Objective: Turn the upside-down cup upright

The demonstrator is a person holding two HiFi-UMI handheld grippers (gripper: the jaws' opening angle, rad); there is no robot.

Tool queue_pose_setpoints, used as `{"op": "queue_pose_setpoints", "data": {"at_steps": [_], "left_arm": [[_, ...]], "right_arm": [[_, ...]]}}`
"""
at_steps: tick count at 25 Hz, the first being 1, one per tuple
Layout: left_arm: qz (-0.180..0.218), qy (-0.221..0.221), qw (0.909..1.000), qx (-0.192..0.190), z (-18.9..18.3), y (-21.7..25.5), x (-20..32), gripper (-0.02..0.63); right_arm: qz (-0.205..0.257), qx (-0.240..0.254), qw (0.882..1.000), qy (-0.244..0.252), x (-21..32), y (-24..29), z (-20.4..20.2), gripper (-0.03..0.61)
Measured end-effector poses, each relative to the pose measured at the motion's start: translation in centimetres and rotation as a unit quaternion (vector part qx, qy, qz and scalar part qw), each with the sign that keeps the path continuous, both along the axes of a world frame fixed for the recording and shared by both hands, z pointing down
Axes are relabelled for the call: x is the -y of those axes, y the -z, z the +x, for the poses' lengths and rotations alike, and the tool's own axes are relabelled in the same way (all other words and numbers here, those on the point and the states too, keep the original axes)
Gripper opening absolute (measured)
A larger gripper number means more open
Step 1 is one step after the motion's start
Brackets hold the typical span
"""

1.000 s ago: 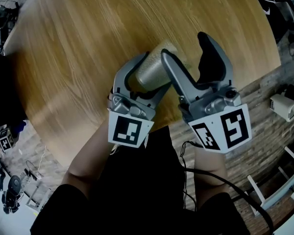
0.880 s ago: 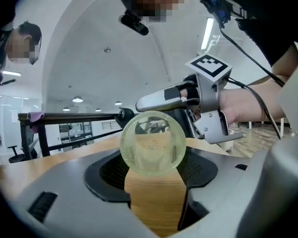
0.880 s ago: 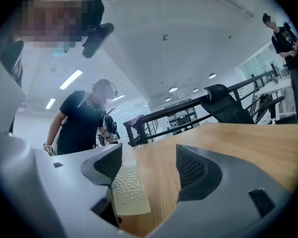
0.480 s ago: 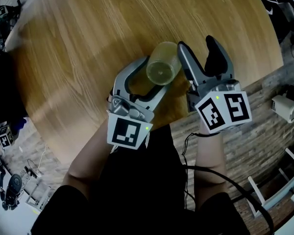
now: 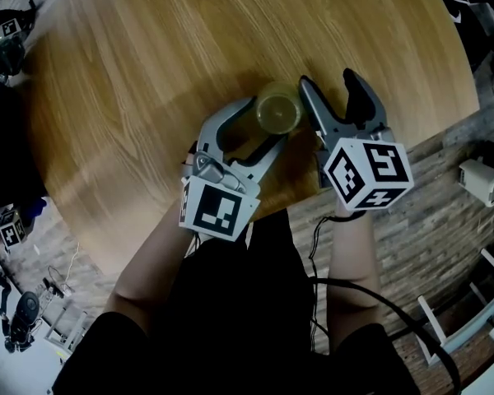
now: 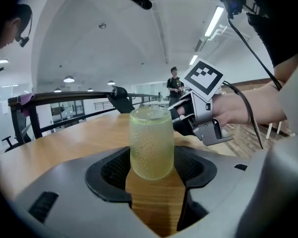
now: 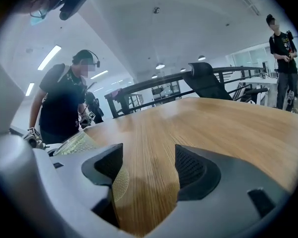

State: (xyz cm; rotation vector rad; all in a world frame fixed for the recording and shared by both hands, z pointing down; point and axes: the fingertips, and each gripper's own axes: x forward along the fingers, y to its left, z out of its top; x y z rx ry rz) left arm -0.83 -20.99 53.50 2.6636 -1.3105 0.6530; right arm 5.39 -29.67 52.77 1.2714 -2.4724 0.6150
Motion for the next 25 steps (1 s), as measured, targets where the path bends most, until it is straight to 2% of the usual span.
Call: {"op": "queue_pose_setpoints", "data": {"at_steps": [9,14,16,18,19,20,21,22,25], "left_arm": [[-0.032,-0.005,0.9995,0.002,0.2,-1.4,0.0,0.285],[-0.012,0.008,0.9999,0.009,-0.6,-0.3,-0.3,0.285],[-0.003,0.028,0.9996,0.001,-1.2,1.5,-1.2,0.285],[0.025,0.038,0.999,-0.007,-1.6,4.7,-1.8,0.282],[0.046,0.038,0.9982,-0.008,-1.8,6.9,-1.9,0.267],[0.069,0.04,0.9968,-0.009,-1.8,9.2,-1.9,0.253],[0.091,0.044,0.9948,-0.01,-1.9,11.6,-2.0,0.228],[0.112,0.049,0.9924,-0.012,-1.9,13.8,-2.2,0.192],[0.161,0.071,0.9841,-0.021,-2.2,19.9,-3.6,0.066]], "right_arm": [[-0.015,-0.028,0.999,-0.01,-0.1,-1.7,0.6,0.337],[0.001,-0.03,0.999,-0.024,-0.5,-0.2,0.9,0.337],[0.009,-0.026,0.999,-0.025,-1.9,1.7,1.1,0.336],[0.032,-0.011,0.999,-0.018,-3.4,5.2,0.8,0.334],[0.05,-0.001,0.999,-0.018,-4.0,7.5,0.6,0.322],[0.07,0.008,0.997,-0.024,-4.6,9.9,0.5,0.264],[0.091,0.015,0.995,-0.032,-5.2,12.3,0.6,0.17],[0.11,0.02,0.993,-0.039,-5.7,14.5,0.7,0.118],[0.148,0.038,0.987,-0.042,-8.1,20.2,0.2,0.059]]}}
